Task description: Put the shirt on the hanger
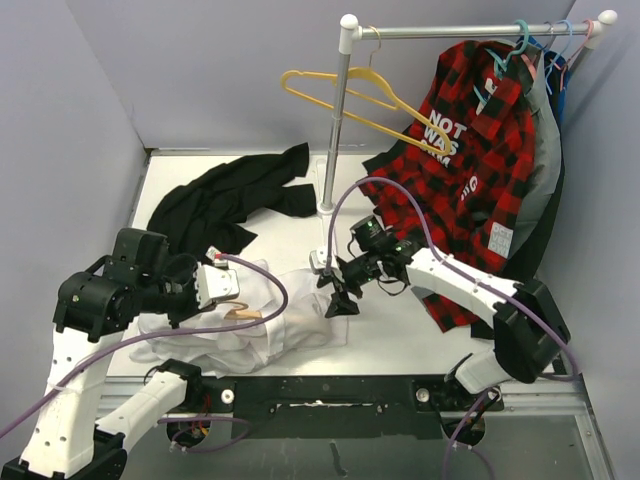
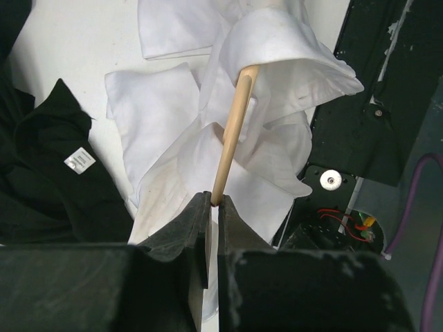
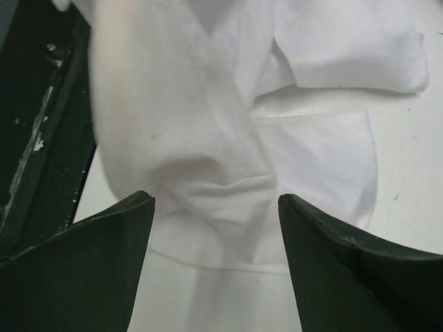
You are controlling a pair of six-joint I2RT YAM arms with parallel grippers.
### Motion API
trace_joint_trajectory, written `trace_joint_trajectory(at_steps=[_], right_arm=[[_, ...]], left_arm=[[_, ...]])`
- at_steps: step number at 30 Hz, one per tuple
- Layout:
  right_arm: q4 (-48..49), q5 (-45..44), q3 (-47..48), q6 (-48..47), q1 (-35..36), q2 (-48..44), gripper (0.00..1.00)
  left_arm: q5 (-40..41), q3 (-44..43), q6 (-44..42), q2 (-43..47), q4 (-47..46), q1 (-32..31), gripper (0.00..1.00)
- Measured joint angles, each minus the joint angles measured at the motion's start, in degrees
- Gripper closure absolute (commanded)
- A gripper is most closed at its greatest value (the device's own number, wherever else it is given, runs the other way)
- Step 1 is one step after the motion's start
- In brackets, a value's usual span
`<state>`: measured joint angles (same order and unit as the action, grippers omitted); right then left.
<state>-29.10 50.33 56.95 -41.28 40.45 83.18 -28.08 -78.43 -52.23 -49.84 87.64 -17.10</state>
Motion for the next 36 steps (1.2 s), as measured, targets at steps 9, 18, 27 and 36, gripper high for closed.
trace_joint_trajectory(at_steps=[9, 18, 27, 36], right_arm=[[2.3, 6.2, 7.1, 1.8, -2.2, 5.7, 0.02], [-3.8, 17.9, 19.8, 8.6, -0.4, 13.1, 0.02], [-8.8, 16.9, 22.7, 10.3, 4.8, 21.9, 0.02], [-7.5, 13.6, 21.3, 11.7, 5.9, 20.5, 0.02]], left_arm=[[-0.7, 0.0, -0.8, 0.9, 1.8, 0.0, 1.0], [-1.0, 0.1, -0.8, 0.1, 1.2, 0.0, 1.0], [0.0, 0.1, -0.1, -0.7, -1.1, 0.0, 1.0], [1.3, 0.1, 1.0, -2.9, -4.1, 0.0, 1.0]])
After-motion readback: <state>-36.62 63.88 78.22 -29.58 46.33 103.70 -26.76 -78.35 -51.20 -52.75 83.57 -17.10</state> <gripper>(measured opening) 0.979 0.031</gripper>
